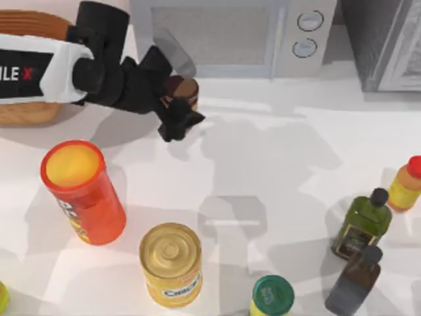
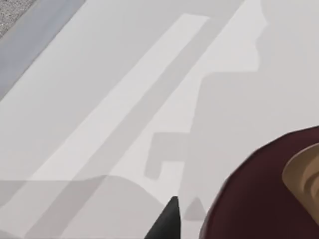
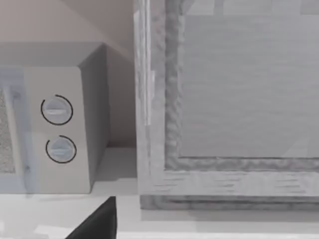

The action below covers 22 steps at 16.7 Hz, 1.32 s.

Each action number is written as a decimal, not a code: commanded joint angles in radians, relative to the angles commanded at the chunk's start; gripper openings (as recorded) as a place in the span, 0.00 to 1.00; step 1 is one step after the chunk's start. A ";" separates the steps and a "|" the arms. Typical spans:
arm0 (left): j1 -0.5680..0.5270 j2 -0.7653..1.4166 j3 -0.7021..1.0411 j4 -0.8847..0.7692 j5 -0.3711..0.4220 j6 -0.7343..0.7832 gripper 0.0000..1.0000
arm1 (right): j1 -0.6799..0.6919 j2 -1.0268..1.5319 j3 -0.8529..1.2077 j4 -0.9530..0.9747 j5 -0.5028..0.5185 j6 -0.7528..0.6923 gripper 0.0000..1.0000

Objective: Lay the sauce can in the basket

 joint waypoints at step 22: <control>0.433 -0.250 0.193 -0.158 -0.441 -0.480 0.00 | 0.000 0.000 0.000 0.000 0.000 0.000 1.00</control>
